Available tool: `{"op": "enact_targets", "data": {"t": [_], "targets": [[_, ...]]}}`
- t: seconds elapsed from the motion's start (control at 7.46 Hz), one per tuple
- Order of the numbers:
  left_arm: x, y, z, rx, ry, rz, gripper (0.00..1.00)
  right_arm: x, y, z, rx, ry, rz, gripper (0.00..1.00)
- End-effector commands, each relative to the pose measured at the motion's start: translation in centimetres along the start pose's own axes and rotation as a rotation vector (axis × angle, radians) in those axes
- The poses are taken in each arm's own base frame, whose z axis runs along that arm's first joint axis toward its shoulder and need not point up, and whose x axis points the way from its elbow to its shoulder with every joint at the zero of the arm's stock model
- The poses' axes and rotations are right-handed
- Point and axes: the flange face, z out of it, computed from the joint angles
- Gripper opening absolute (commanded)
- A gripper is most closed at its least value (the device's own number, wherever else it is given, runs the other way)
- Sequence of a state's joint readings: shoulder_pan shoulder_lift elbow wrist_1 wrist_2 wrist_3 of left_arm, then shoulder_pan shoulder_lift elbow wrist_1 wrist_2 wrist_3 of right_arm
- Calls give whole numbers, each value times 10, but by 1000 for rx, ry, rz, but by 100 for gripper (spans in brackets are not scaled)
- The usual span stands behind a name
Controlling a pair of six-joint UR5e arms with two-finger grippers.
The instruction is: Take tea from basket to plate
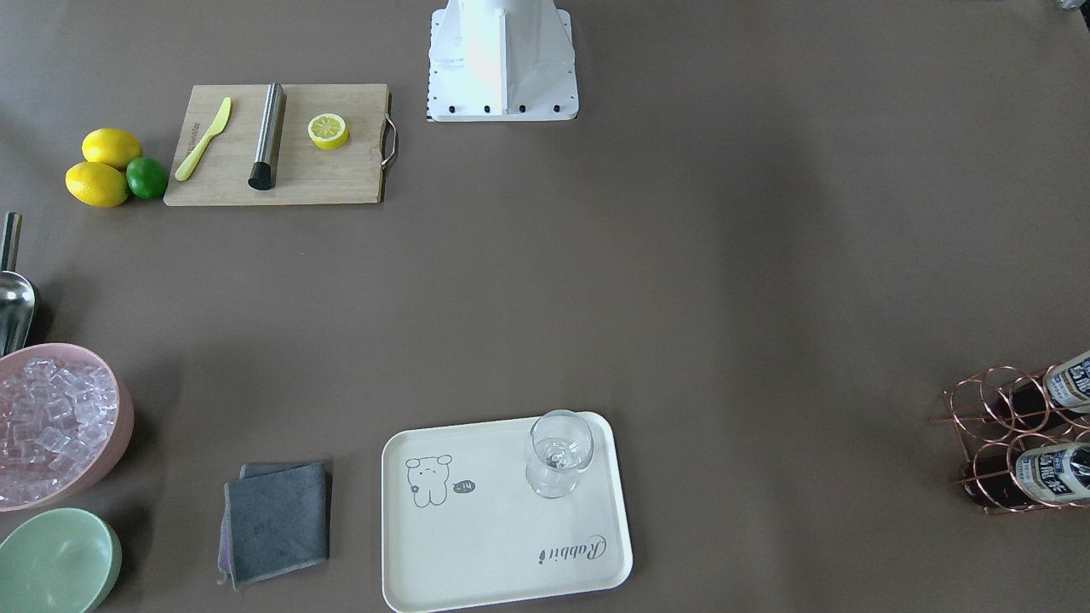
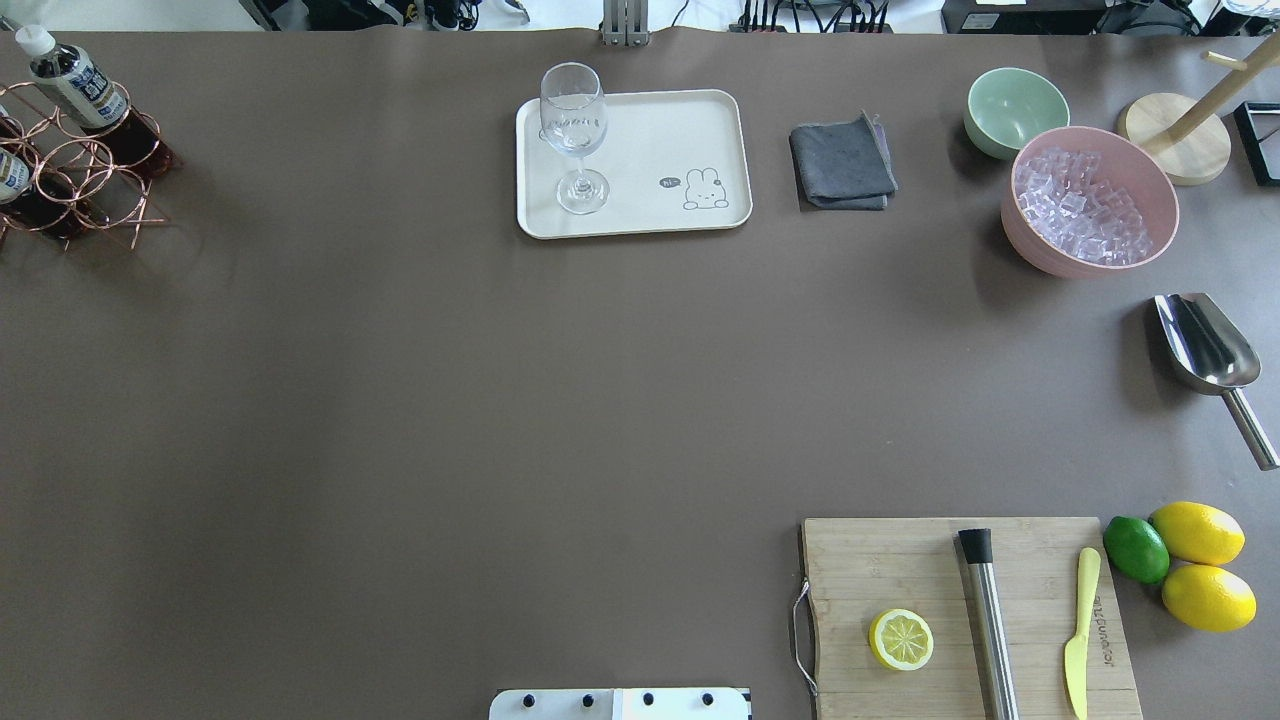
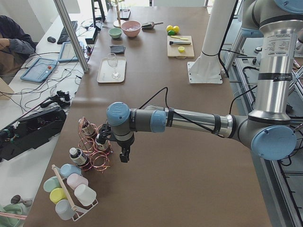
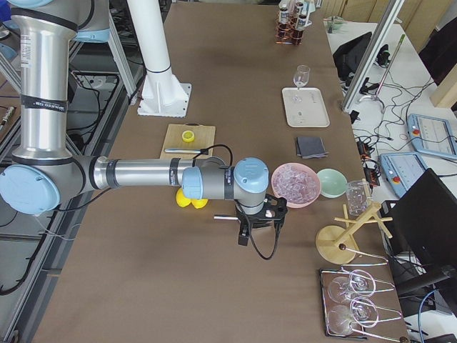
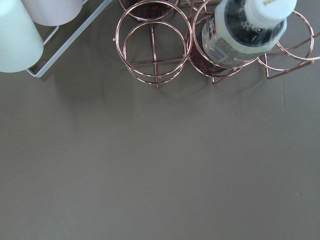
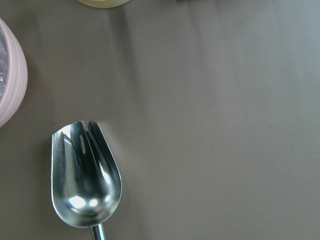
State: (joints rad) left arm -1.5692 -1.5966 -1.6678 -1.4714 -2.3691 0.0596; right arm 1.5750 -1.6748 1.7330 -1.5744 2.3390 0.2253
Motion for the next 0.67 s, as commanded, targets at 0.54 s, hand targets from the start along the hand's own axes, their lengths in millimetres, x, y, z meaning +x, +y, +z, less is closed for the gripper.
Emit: {"op": "enact_targets", "data": {"t": [0.54], "targets": [[-2,1,8,-16,-30,2,98,8,6,7,-14,-8,10,100]]}}
